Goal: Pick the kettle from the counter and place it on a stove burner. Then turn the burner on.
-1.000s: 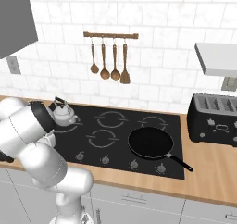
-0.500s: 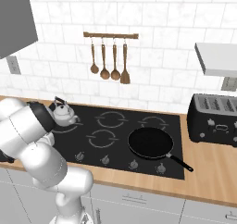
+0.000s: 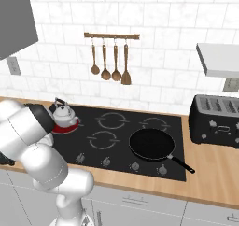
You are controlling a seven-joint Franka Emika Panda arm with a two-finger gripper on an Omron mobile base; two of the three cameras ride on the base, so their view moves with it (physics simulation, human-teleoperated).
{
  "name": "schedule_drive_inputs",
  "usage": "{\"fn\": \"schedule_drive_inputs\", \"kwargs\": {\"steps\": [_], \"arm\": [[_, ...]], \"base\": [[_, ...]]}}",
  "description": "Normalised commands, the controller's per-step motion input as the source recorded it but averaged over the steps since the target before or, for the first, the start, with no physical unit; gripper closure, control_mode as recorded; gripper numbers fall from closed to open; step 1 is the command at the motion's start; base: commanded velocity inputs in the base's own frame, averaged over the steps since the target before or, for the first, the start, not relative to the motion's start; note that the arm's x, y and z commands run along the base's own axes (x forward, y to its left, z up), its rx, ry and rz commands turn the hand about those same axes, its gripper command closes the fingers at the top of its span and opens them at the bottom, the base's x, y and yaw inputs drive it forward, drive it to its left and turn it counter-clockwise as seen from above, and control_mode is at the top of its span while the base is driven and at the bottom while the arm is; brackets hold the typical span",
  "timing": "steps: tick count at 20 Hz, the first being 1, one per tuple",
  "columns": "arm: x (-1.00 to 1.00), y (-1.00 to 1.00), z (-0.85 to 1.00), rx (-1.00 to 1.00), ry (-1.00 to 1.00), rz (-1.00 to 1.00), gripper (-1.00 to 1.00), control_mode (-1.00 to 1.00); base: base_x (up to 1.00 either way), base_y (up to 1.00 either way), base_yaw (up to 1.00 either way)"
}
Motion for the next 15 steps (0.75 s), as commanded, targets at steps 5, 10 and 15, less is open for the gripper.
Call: {"fn": "schedule_drive_inputs", "kwargs": {"steps": [5,10,15], "arm": [[-0.04,0.0,-0.36,0.17,-0.11,0.4,1.0,-1.0],[-0.1,0.0,-0.3,0.2,-0.17,0.34,1.0,-1.0],[-0.11,-0.01,-0.24,0.23,-0.21,0.29,1.0,-1.0]], "base": [[0.0,0.0,0.0],[0.0,0.0,0.0],[0.0,0.0,0.0]]}}
